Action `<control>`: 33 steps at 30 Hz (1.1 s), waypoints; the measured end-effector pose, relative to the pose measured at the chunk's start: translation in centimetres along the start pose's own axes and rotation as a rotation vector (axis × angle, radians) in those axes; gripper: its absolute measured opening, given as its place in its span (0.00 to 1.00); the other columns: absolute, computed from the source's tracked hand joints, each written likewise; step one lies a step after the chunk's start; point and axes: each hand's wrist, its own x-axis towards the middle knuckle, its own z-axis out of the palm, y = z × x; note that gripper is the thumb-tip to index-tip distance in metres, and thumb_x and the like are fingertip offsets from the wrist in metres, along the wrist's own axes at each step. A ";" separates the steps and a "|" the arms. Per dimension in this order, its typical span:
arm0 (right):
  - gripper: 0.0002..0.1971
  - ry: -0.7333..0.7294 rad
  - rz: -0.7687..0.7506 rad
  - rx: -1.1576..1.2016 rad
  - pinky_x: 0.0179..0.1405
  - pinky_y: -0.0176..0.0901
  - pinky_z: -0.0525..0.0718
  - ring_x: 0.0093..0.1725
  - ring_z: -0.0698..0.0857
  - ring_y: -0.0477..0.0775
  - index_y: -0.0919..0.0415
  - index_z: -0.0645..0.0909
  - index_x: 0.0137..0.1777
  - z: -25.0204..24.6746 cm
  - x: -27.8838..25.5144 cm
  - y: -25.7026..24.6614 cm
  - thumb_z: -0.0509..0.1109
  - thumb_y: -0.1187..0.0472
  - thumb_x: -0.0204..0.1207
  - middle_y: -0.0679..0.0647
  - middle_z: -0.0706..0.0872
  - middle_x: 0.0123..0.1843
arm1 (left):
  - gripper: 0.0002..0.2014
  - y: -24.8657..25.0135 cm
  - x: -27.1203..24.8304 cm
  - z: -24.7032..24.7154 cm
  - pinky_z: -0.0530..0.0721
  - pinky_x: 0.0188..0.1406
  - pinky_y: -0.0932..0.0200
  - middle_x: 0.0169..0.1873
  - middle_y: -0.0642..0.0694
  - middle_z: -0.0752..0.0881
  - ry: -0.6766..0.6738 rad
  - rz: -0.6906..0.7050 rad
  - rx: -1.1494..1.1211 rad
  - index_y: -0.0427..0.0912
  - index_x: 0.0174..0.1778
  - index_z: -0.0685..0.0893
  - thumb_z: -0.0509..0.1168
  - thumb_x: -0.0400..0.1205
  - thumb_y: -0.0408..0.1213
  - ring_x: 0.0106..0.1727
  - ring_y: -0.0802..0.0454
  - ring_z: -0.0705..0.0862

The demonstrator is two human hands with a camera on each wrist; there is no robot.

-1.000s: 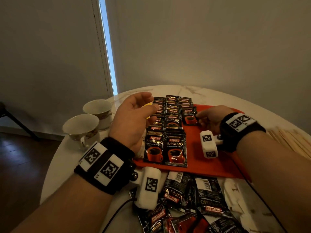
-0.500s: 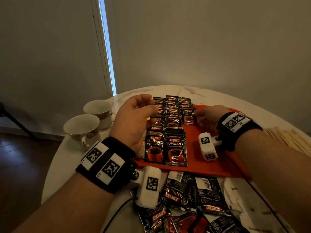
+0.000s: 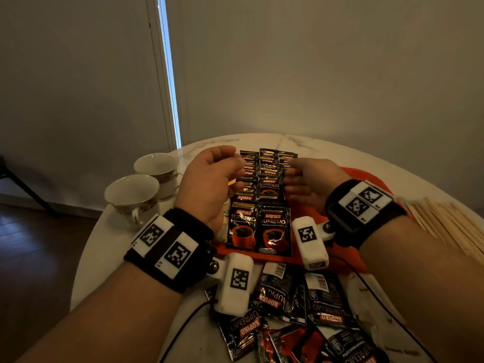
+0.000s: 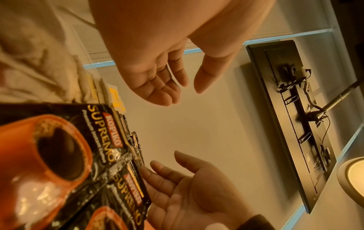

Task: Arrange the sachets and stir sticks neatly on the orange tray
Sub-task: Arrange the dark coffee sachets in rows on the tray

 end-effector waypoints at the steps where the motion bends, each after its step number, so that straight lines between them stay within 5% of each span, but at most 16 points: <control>1: 0.13 -0.003 -0.002 0.021 0.58 0.53 0.83 0.47 0.86 0.55 0.60 0.81 0.48 -0.2 -0.2 0.0 0.67 0.50 0.87 0.56 0.88 0.50 | 0.10 0.0 0.0 0.0 0.88 0.44 0.55 0.51 0.47 0.91 -0.001 -0.001 -0.002 0.45 0.58 0.87 0.70 0.84 0.27 0.49 0.51 0.89; 4: 0.10 -0.012 -0.015 0.123 0.53 0.48 0.83 0.45 0.88 0.51 0.58 0.83 0.49 -0.8 -0.7 0.7 0.68 0.52 0.86 0.53 0.89 0.48 | 0.10 0.1 0.0 0.0 0.88 0.45 0.55 0.50 0.47 0.91 -0.005 -0.003 -0.009 0.45 0.57 0.87 0.70 0.84 0.27 0.49 0.51 0.88; 8: 0.20 -0.077 -0.002 0.251 0.73 0.56 0.80 0.69 0.84 0.59 0.60 0.83 0.65 -0.2 -1.8 2.0 0.71 0.45 0.82 0.58 0.86 0.69 | 0.08 0.0 0.0 0.0 0.88 0.44 0.55 0.51 0.47 0.91 -0.009 -0.013 -0.018 0.46 0.56 0.87 0.70 0.85 0.29 0.48 0.51 0.88; 10: 0.22 -0.103 -0.020 0.270 0.74 0.56 0.79 0.70 0.83 0.59 0.59 0.82 0.68 0.3 -2.3 2.3 0.69 0.44 0.83 0.57 0.86 0.70 | 0.08 -0.1 -0.1 0.1 0.88 0.42 0.57 0.51 0.46 0.91 -0.003 -0.020 -0.020 0.46 0.56 0.87 0.70 0.85 0.29 0.47 0.52 0.88; 13: 0.19 -0.128 -0.031 0.274 0.63 0.51 0.83 0.63 0.87 0.55 0.58 0.83 0.65 0.6 -2.9 2.6 0.66 0.45 0.86 0.56 0.90 0.62 | 0.08 0.0 -0.2 0.2 0.87 0.40 0.58 0.50 0.46 0.91 0.009 -0.028 -0.020 0.45 0.56 0.86 0.70 0.85 0.29 0.46 0.53 0.88; 16: 0.18 -0.043 -0.028 0.301 0.63 0.53 0.85 0.61 0.88 0.56 0.57 0.84 0.64 0.2 -3.0 2.3 0.65 0.44 0.86 0.58 0.90 0.63 | 0.09 0.0 -0.2 0.1 0.87 0.40 0.58 0.50 0.45 0.91 0.021 -0.040 -0.024 0.44 0.58 0.86 0.70 0.85 0.28 0.46 0.52 0.88; 19: 0.17 0.078 -0.028 0.339 0.34 0.43 0.86 0.37 0.91 0.47 0.62 0.80 0.60 -1.0 -2.5 1.5 0.62 0.48 0.90 0.59 0.90 0.52 | 0.09 0.0 0.0 0.0 0.88 0.40 0.57 0.51 0.45 0.91 0.030 -0.052 -0.023 0.45 0.57 0.86 0.70 0.85 0.28 0.47 0.52 0.88; 21: 0.18 0.147 -0.020 0.362 0.23 0.40 0.82 0.27 0.86 0.45 0.62 0.76 0.68 -1.7 -2.0 1.0 0.61 0.48 0.90 0.56 0.86 0.50 | 0.09 -0.2 0.0 0.0 0.87 0.38 0.58 0.50 0.46 0.91 0.035 -0.061 -0.021 0.45 0.57 0.86 0.70 0.84 0.29 0.46 0.52 0.88; 25: 0.29 0.201 -0.037 0.342 0.41 0.44 0.78 0.41 0.81 0.49 0.59 0.70 0.83 -1.9 -0.1 0.1 0.63 0.44 0.88 0.57 0.79 0.76 | 0.09 -0.2 0.1 0.0 0.88 0.39 0.58 0.47 0.47 0.91 0.040 -0.077 -0.011 0.45 0.57 0.86 0.71 0.84 0.29 0.45 0.53 0.89; 29: 0.26 0.149 -0.037 0.377 0.37 0.47 0.86 0.45 0.88 0.53 0.62 0.72 0.79 -1.4 1.7 -0.1 0.63 0.45 0.88 0.58 0.85 0.58 | 0.09 -0.3 0.2 -0.1 0.88 0.41 0.57 0.46 0.48 0.91 0.047 -0.077 -0.001 0.45 0.57 0.87 0.71 0.85 0.29 0.45 0.53 0.88; 33: 0.28 0.123 -0.046 0.358 0.47 0.50 0.87 0.55 0.87 0.55 0.62 0.71 0.82 -1.3 2.7 -0.1 0.63 0.45 0.88 0.58 0.81 0.75 | 0.09 -0.3 0.3 -0.2 0.88 0.45 0.54 0.47 0.48 0.91 0.052 -0.080 0.004 0.44 0.59 0.87 0.70 0.85 0.29 0.46 0.53 0.89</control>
